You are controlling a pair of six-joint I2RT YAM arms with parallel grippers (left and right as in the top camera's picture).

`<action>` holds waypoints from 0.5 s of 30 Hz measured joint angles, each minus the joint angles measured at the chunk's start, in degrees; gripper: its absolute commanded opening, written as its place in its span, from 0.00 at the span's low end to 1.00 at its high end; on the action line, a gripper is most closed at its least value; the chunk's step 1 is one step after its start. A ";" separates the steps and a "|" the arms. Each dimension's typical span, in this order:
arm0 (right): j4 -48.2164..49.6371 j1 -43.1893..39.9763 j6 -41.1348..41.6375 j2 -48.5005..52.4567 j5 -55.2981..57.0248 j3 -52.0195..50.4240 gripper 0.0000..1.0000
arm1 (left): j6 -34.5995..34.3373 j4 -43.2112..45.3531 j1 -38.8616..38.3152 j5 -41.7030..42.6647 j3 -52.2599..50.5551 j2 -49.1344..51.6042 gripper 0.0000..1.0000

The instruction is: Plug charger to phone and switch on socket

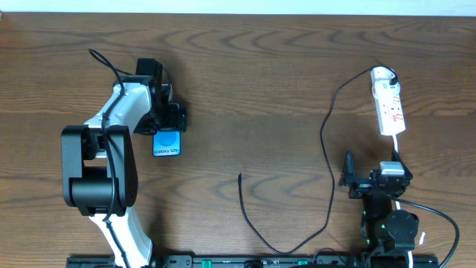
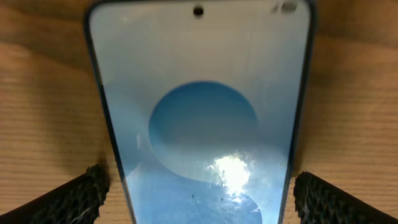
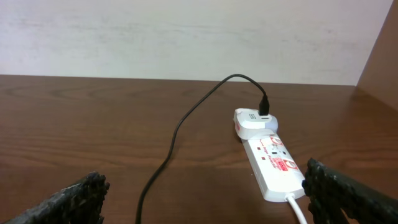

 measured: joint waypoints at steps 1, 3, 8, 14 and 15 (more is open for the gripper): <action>0.00 0.00 0.00 0.00 -0.02 0.00 0.99 | 0.00 0.11 0.02 -0.02 -0.24 0.00 0.98; 0.00 0.00 0.00 0.00 -0.02 0.00 0.99 | 0.02 0.26 0.02 -0.15 -0.31 0.00 0.98; 0.00 0.00 0.00 0.00 0.00 0.00 0.99 | 0.00 0.37 0.02 -0.39 -0.33 0.00 0.98; 0.00 0.00 0.00 0.00 -0.02 0.00 0.99 | 0.00 0.92 0.00 -1.16 -0.66 0.00 0.98; 0.00 0.00 0.00 0.00 -0.02 0.00 0.99 | 0.00 1.03 0.00 -1.27 -0.70 0.00 0.98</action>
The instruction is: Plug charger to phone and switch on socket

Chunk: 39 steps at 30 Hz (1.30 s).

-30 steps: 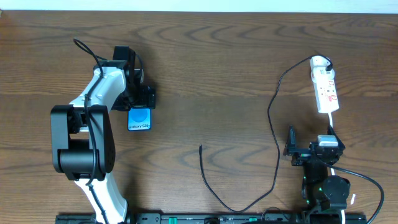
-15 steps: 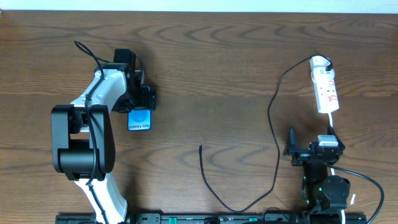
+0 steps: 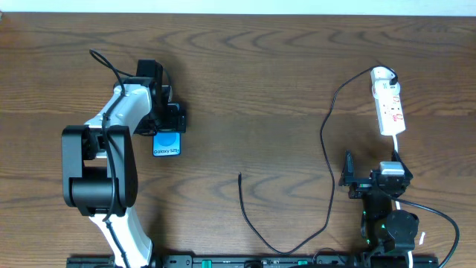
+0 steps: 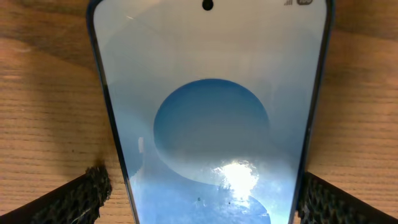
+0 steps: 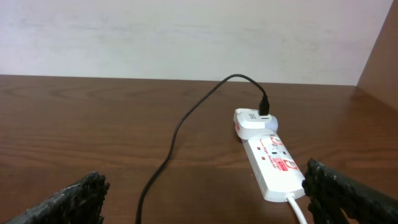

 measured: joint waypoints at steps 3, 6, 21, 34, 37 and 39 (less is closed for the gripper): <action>0.00 0.00 0.00 0.00 0.00 0.00 0.99 | 0.00 0.20 0.00 -0.20 -0.04 0.00 0.98; 0.00 0.00 0.00 0.00 0.00 0.00 0.99 | 0.02 0.22 0.00 -0.22 -0.07 0.00 0.98; 0.00 0.00 0.00 0.00 0.02 0.00 0.99 | 0.90 0.48 0.00 -0.31 -0.31 -0.04 0.98; 0.00 0.00 0.00 0.00 0.00 0.00 0.99 | 1.31 0.50 0.00 -0.39 -0.33 -0.04 0.98; 0.00 0.00 0.00 0.00 0.02 0.00 0.99 | 1.33 0.50 0.00 -0.39 -0.33 -0.04 0.98; 0.00 0.00 0.00 0.00 0.00 0.00 0.99 | 1.31 0.50 0.00 -0.39 -0.33 -0.04 0.98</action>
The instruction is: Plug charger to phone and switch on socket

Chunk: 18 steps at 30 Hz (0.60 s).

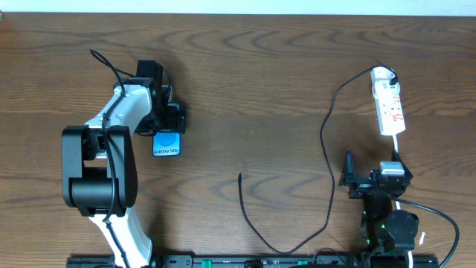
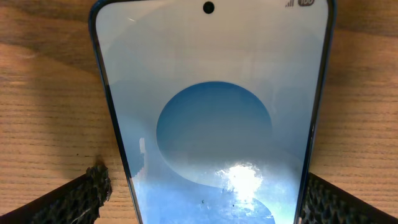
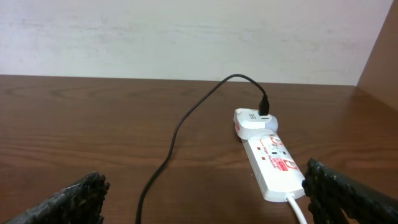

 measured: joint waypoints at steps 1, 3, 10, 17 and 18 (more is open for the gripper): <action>0.00 0.00 0.00 0.00 0.02 0.00 0.99 | 0.02 0.00 0.00 0.00 0.00 0.00 0.98; 0.00 0.00 0.00 0.00 0.02 0.00 0.99 | 0.02 0.00 0.00 0.00 0.00 0.00 0.98; 0.00 0.00 0.00 0.00 0.00 0.00 0.99 | 0.02 0.72 0.00 0.00 -0.70 -0.42 0.98; 0.00 0.00 0.00 0.00 0.02 0.00 0.99 | 0.04 1.01 0.00 0.02 -0.94 -0.55 0.98; 0.00 0.00 0.00 0.00 0.00 0.00 0.99 | 0.04 1.01 0.00 0.00 -0.94 -0.55 0.98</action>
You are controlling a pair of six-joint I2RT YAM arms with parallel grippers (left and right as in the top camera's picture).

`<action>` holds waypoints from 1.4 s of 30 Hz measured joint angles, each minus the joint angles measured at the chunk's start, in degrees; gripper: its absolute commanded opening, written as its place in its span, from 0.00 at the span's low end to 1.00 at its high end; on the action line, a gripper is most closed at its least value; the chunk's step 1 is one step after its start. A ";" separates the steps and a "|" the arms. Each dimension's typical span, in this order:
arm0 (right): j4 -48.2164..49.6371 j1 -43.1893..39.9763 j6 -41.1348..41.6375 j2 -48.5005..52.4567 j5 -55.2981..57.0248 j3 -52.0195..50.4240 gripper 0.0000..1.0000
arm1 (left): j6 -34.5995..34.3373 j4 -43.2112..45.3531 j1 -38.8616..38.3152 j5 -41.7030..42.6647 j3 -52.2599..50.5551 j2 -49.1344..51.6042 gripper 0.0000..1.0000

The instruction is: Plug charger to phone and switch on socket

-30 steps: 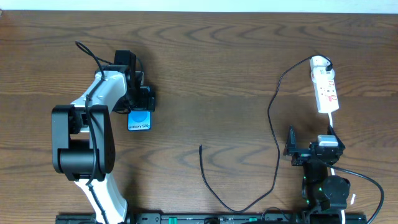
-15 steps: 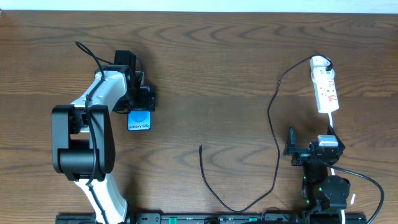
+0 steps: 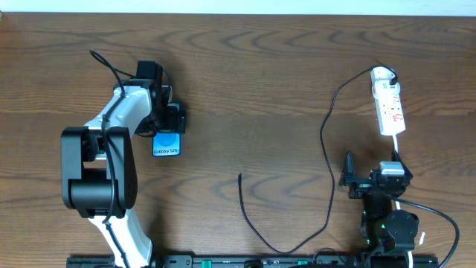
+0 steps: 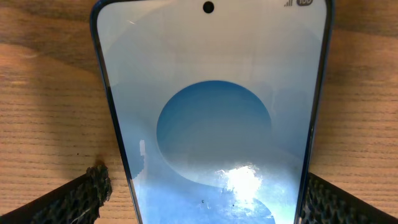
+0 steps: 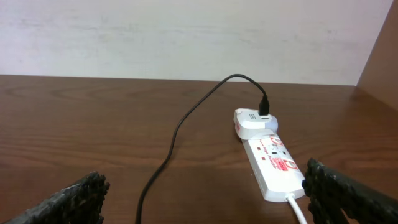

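The blue-screened phone (image 3: 167,144) lies flat on the wooden table (image 3: 253,89). It fills the left wrist view as the phone (image 4: 211,106), camera hole at the far end. My left gripper (image 3: 168,128) stands open astride it. In the left wrist view the left gripper (image 4: 208,199) has a strip of table showing beside its left fingertip (image 4: 84,196). The white power strip (image 3: 390,108) carries the charger adapter (image 3: 381,74). Its black cable (image 3: 327,164) ends loose at the free plug (image 3: 240,177). My right gripper (image 5: 202,199) is open and empty.
The right arm (image 3: 387,186) sits folded near the front edge, with the power strip (image 5: 273,163) and adapter (image 5: 254,123) ahead of it. The strip's white lead (image 5: 298,210) runs back toward that arm. A pale wall (image 5: 186,37) borders the table's far side.
At first my left gripper was open astride the phone, which sat a little left in the wrist view. Half a second later the phone stood slightly right and nearer in that view. It has stayed there since. The right arm and cable have not moved.
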 measured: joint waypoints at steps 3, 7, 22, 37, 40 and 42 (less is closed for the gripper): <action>0.00 0.00 0.00 0.00 0.02 0.00 0.99 | 0.00 0.00 0.00 0.00 0.00 0.00 0.98; 0.00 0.00 0.00 0.00 0.00 0.00 0.99 | 0.00 0.00 0.00 0.00 0.00 0.00 0.98; 0.00 0.00 0.00 0.00 0.02 0.00 0.99 | 0.00 0.00 0.00 0.00 0.00 0.00 0.99; 0.00 0.00 0.00 0.00 0.00 0.00 0.99 | 0.20 -0.02 0.00 0.02 0.00 0.00 0.89; 0.00 0.00 0.00 0.00 0.00 0.00 0.99 | 0.20 -0.02 0.00 0.00 0.00 0.00 0.89; 0.00 0.00 0.00 0.00 0.00 0.00 0.99 | 0.20 0.00 0.00 0.02 0.00 0.00 0.89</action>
